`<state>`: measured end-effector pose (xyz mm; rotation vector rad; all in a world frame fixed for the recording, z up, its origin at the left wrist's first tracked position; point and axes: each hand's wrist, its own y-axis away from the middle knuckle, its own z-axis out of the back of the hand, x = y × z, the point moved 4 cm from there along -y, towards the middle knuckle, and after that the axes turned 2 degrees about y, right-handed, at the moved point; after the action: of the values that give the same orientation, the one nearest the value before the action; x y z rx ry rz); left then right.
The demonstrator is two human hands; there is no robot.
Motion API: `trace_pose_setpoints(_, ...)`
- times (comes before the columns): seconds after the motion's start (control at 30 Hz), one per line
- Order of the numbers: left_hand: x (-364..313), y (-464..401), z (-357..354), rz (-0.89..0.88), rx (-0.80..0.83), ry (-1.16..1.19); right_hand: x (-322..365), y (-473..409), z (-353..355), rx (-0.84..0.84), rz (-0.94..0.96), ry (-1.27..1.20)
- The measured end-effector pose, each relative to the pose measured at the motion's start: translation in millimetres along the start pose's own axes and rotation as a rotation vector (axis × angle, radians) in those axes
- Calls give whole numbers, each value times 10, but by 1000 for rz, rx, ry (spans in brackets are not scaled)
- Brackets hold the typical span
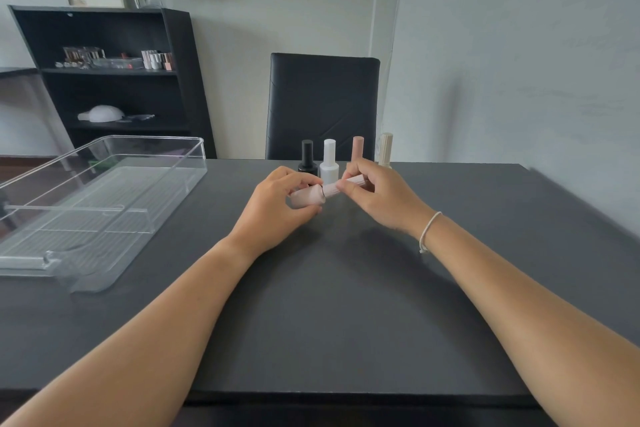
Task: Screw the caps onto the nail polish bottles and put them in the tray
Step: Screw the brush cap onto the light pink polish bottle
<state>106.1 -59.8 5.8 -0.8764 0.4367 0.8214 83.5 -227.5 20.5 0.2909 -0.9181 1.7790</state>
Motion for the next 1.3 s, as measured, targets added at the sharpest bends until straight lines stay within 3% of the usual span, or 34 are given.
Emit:
trace_pose_setpoints(0.37, -25, 5, 11, 3, -5, 7, 15, 13, -26, 82, 1, -46)
trace_pose_setpoints(0.7, -13, 1, 12, 7, -8, 7, -13, -6, 26, -8, -12, 13)
trace_pose_setpoints(1.3, -7, -4, 5, 8, -6, 1, -8, 5, 64, -24, -23, 23)
